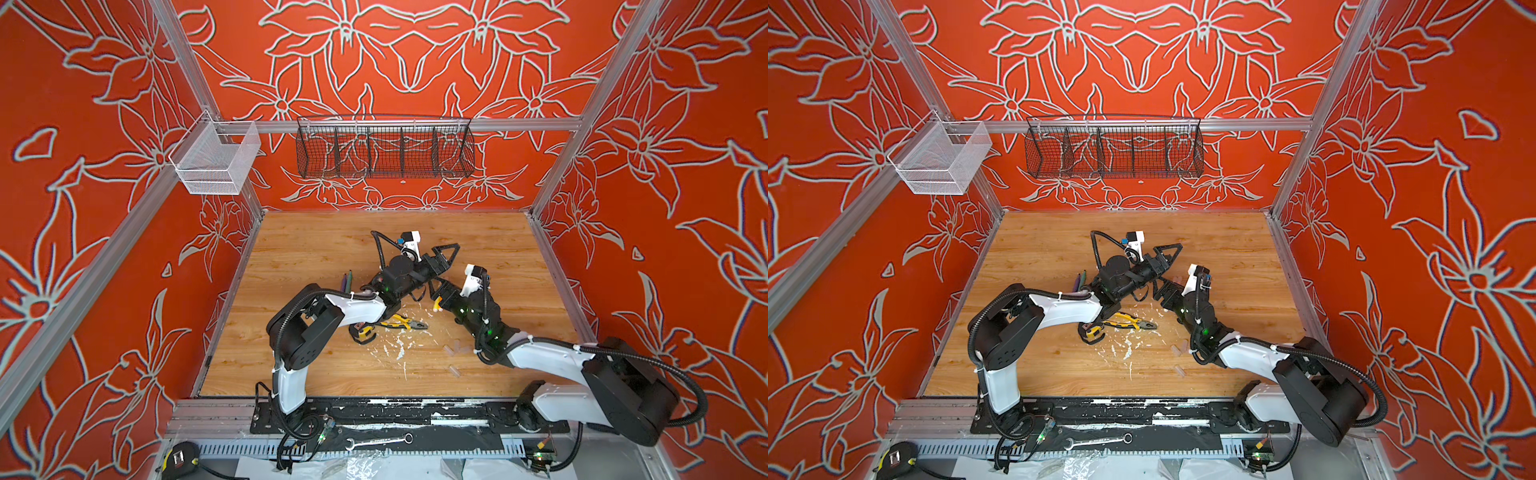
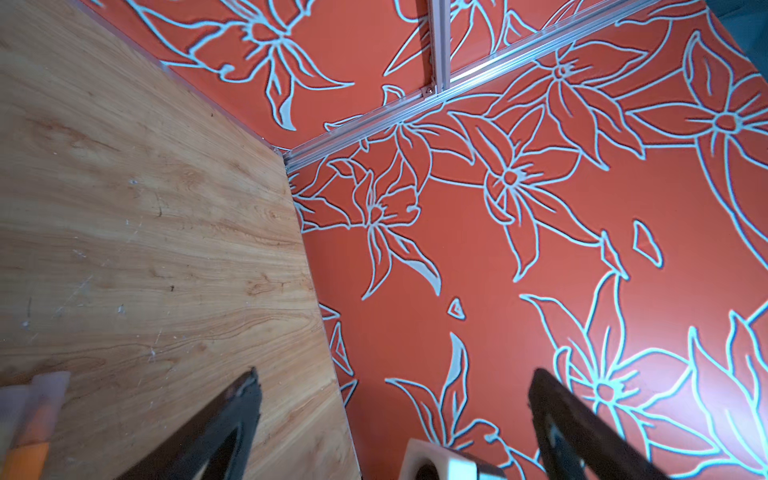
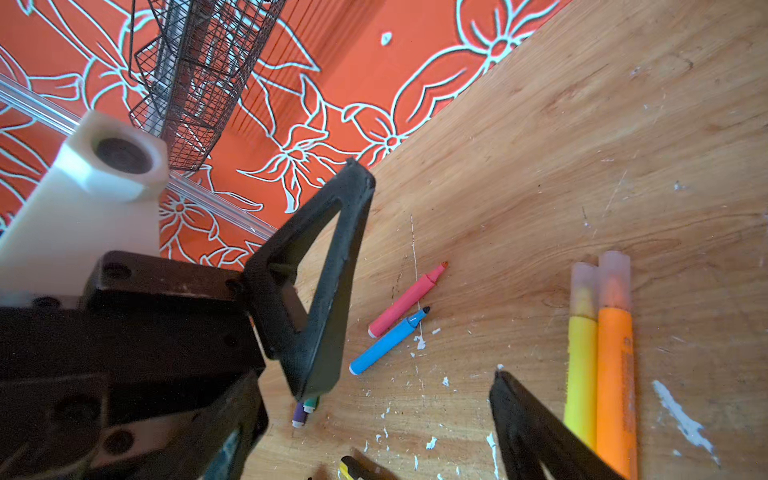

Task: Insert the pens into the pen caps

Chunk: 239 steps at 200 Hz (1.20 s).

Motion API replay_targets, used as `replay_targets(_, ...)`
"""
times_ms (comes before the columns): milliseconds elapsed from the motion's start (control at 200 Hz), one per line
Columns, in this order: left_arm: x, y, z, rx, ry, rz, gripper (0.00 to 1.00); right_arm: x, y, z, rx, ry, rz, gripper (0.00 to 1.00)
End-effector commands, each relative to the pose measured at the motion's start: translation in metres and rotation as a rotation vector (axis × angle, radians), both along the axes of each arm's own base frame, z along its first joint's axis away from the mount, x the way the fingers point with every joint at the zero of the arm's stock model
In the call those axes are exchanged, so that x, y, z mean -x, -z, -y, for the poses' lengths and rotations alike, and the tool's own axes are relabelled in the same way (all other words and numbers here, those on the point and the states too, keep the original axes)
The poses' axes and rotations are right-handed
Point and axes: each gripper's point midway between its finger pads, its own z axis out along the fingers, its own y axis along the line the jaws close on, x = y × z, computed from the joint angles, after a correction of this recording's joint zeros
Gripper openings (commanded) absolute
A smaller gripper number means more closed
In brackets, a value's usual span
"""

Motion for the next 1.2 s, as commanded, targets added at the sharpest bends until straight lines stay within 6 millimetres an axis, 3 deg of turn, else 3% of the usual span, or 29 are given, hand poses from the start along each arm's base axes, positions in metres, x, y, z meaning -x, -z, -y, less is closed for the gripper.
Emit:
replay_targets(0,0.026,-0.007,0.020,-0.008,0.069,0.002,0.97,0.007,-0.053,-0.037,-0.078,-0.135,0.132,0.88)
replay_targets(320,0.039,-0.004,0.028,-0.042,0.087,-0.009,0.97,0.009,-0.057,-0.049,-0.061,-0.168,0.144,0.87)
replay_targets(540,0.044,-0.015,0.017,-0.055,0.069,0.018,0.97,0.015,-0.067,-0.057,-0.074,-0.203,0.189,0.87)
replay_targets(671,0.047,-0.009,0.014,-0.046,0.067,0.008,0.97,0.018,-0.069,-0.060,-0.065,-0.216,0.204,0.86)
replay_targets(836,0.049,-0.014,-0.004,-0.080,0.018,0.034,0.97,0.023,-0.076,-0.071,-0.102,-0.282,0.233,0.86)
replay_targets(1026,0.059,-0.019,-0.004,-0.104,0.048,0.043,0.97,0.028,-0.084,-0.092,-0.130,-0.365,0.275,0.85)
replay_targets(1191,0.063,-0.001,-0.034,-0.196,-0.039,0.024,0.97,0.026,-0.077,-0.083,-0.145,-0.322,0.271,0.84)
